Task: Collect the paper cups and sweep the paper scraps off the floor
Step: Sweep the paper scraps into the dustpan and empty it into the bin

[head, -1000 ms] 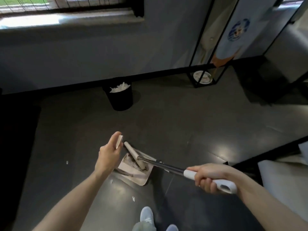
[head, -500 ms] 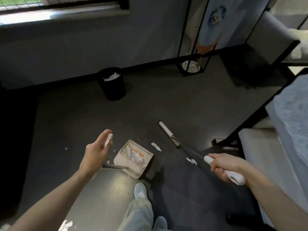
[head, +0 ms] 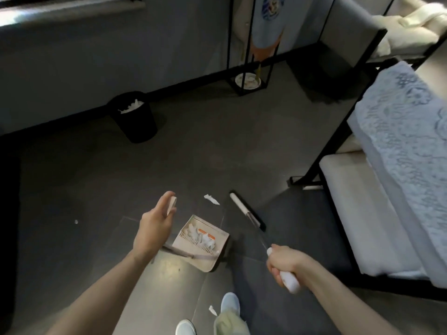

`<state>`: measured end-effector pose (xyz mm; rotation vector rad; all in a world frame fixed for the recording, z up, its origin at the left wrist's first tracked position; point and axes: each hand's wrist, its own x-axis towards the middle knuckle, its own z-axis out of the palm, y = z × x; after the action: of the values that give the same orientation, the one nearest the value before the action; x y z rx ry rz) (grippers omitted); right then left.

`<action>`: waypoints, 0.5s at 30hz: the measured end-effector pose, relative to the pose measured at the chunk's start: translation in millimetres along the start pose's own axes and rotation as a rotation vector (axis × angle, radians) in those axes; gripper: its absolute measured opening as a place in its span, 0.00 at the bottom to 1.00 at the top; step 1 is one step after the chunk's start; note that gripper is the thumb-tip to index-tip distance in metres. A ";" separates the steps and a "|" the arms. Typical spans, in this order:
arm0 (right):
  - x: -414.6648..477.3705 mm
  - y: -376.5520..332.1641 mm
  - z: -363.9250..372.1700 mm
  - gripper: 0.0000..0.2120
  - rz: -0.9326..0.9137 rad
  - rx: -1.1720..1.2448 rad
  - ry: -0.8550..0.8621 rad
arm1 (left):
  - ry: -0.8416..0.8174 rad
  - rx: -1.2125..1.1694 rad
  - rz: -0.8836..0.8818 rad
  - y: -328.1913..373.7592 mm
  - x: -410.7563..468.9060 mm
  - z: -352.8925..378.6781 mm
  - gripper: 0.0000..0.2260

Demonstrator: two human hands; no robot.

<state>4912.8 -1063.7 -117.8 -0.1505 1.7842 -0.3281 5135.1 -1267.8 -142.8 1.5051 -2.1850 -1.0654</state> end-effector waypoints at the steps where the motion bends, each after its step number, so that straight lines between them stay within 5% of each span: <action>1: -4.6 0.0 9.5 0.27 -0.021 -0.041 -0.006 | 0.003 0.004 0.006 0.4 2.9 1.1 0.14; 7: -42.3 3.4 35.2 0.29 0.073 0.184 -0.216 | 0.010 -0.006 0.009 3.1 -0.4 2.3 0.14; 15: -91.7 -17.4 -29.7 0.21 0.064 0.233 -0.290 | -0.030 -0.017 -0.055 -10.8 -28.9 -18.4 0.15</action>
<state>4904.6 -1050.8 -21.1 0.0244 1.4497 -0.4425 5165.5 -1251.6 -132.8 1.5605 -2.1597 -1.1280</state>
